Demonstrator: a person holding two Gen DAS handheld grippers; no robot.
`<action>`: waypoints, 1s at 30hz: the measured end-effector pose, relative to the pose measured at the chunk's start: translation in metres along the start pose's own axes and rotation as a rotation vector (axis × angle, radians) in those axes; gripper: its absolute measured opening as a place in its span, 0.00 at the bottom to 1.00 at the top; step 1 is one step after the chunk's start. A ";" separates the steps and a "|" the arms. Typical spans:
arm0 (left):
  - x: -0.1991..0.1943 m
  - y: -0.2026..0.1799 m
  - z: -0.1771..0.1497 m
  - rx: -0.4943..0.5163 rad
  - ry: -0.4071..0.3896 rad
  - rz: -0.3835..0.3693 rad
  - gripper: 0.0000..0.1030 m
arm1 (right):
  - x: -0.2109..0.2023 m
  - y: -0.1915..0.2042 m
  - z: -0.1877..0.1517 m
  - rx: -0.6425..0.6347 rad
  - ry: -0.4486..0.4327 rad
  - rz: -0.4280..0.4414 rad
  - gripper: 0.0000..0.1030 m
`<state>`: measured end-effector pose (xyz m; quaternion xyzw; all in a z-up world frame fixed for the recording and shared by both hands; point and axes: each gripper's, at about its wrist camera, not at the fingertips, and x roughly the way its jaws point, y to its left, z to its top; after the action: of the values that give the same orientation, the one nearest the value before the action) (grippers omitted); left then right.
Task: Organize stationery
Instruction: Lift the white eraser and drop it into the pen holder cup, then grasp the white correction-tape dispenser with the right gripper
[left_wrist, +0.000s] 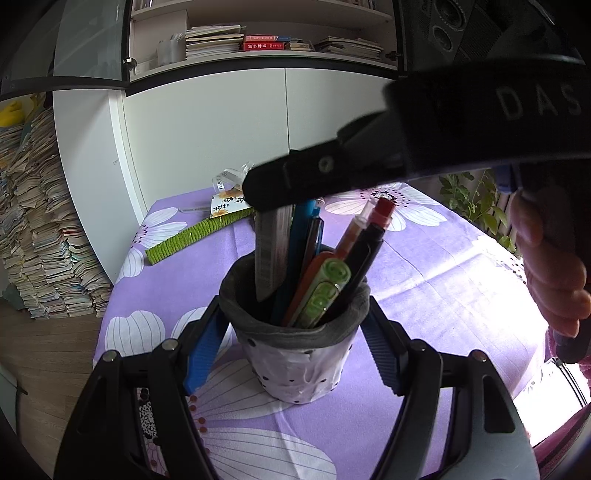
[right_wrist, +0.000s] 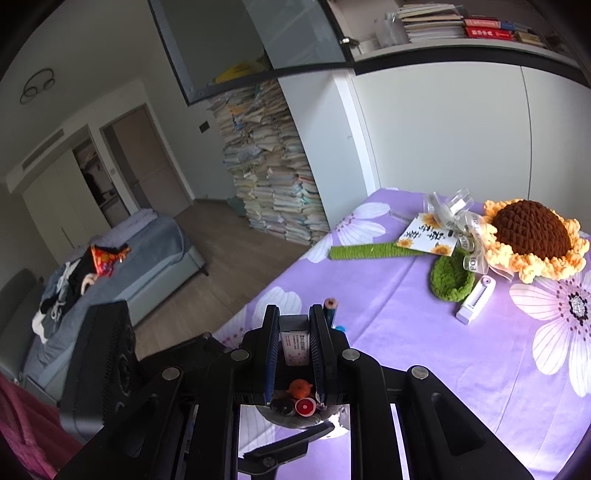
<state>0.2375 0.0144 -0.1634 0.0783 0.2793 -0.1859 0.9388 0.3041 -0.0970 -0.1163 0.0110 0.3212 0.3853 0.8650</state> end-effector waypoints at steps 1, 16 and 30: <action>0.000 0.000 0.000 0.000 0.000 0.000 0.69 | 0.002 0.001 -0.001 -0.004 0.009 -0.005 0.17; 0.000 -0.001 -0.001 0.003 -0.001 0.000 0.69 | -0.029 -0.060 0.025 0.143 -0.067 -0.441 0.62; 0.000 -0.001 -0.001 0.004 0.001 0.000 0.70 | 0.073 -0.137 0.018 0.293 0.237 -0.534 0.59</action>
<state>0.2368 0.0136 -0.1639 0.0803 0.2793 -0.1865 0.9385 0.4404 -0.1399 -0.1787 0.0059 0.4631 0.0930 0.8814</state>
